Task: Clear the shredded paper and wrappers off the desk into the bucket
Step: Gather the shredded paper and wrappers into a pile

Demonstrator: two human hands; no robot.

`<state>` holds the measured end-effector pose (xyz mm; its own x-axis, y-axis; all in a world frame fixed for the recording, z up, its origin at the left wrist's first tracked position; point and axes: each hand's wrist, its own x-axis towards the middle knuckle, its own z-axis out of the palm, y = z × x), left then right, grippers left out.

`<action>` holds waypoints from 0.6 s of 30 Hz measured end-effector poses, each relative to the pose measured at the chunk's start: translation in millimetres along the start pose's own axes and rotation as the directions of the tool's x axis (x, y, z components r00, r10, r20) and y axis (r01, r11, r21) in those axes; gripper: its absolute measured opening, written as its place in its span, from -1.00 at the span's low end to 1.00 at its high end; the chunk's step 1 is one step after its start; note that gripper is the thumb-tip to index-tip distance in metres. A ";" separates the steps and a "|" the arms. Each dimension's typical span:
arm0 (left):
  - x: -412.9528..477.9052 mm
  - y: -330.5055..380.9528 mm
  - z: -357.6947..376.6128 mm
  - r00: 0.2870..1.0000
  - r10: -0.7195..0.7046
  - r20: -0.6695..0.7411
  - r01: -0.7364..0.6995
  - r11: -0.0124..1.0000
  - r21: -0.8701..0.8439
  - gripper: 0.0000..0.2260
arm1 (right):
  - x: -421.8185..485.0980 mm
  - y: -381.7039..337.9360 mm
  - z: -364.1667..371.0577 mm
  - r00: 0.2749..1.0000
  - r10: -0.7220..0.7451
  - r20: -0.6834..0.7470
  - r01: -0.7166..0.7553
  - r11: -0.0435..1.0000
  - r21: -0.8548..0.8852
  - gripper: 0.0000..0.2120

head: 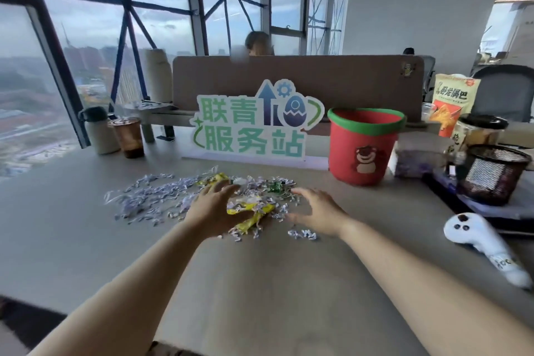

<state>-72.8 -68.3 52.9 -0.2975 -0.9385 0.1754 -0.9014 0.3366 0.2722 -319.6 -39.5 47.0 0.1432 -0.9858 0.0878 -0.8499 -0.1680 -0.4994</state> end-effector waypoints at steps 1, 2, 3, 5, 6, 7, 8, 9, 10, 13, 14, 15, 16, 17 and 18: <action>-9.4 -8.1 2.3 0.999 -0.033 0.029 0.033 0.999 0.002 -0.20 | -1.9 -1.8 10.7 1.000 -0.014 0.026 0.014 1.000 -0.028 -0.13; -17.4 -14.7 4.5 0.997 -0.063 0.054 0.062 0.998 0.012 -0.11 | -1.9 -2.2 20.4 0.998 -0.025 0.054 0.028 0.998 -0.061 -0.08; -24.2 -20.2 7.8 0.993 -0.087 0.075 0.085 0.996 0.034 -0.02 | -1.3 -1.6 28.9 0.996 -0.038 0.080 0.045 0.995 -0.090 -0.04; -35.2 -28.8 15.5 0.988 -0.118 0.098 0.110 0.991 0.080 0.08 | 2.8 1.6 43.4 0.993 -0.050 0.110 0.062 0.992 -0.112 0.06; -38.4 -32.0 19.0 0.986 -0.128 0.102 0.120 0.989 0.080 0.09 | 4.8 1.9 48.1 0.993 -0.056 0.108 0.069 0.990 -0.120 0.09; -39.6 -35.4 22.9 0.985 -0.139 0.103 0.133 0.989 0.068 0.08 | 8.2 1.8 51.8 0.993 -0.065 0.100 0.077 0.989 -0.125 0.10; -39.5 -37.7 25.9 0.984 -0.145 0.099 0.141 0.989 0.054 0.05 | 11.0 0.0 54.0 0.993 -0.078 0.089 0.089 0.988 -0.129 0.08; -38.7 -38.7 28.0 0.985 -0.145 0.094 0.141 0.989 0.046 0.02 | 14.4 -2.5 55.4 0.993 -0.095 0.076 0.104 0.986 -0.127 0.04; -37.5 -38.8 29.1 0.986 -0.139 0.092 0.135 0.990 0.048 -0.02 | 17.8 -5.4 56.9 0.992 -0.111 0.064 0.119 0.985 -0.129 -0.01; -32.4 -37.3 30.8 0.987 -0.126 0.098 0.120 0.991 0.061 -0.18 | 27.5 -14.8 61.5 0.991 -0.134 0.029 0.137 0.982 -0.128 -0.18; -29.7 -37.8 30.7 0.987 -0.127 0.100 0.122 0.991 0.059 -0.21 | 31.3 -16.7 62.2 0.991 -0.135 0.019 0.136 0.982 -0.130 -0.22; -26.6 -39.0 31.0 0.986 -0.129 0.101 0.124 0.991 0.058 -0.23 | 35.5 -17.6 62.6 0.991 -0.132 0.015 0.133 0.982 -0.134 -0.25; -23.1 -40.8 31.2 0.986 -0.131 0.102 0.126 0.990 0.057 -0.24 | 39.3 -18.5 62.1 0.992 -0.129 0.014 0.129 0.982 -0.135 -0.27; -19.0 -42.4 31.4 0.987 -0.129 0.100 0.124 0.991 0.056 -0.26 | 43.4 -18.5 62.0 0.992 -0.128 0.011 0.129 0.983 -0.132 -0.31; -15.1 -43.6 31.7 0.988 -0.121 0.096 0.116 0.992 0.058 -0.27 | 46.8 -18.5 62.1 0.991 -0.134 0.006 0.134 0.983 -0.130 -0.35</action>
<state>-39.0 -71.3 8.4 -0.2149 -0.9754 0.0492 -0.9466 0.2204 0.2353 -265.7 -82.8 6.8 0.2589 -0.9544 0.1483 -0.8817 -0.2962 -0.3671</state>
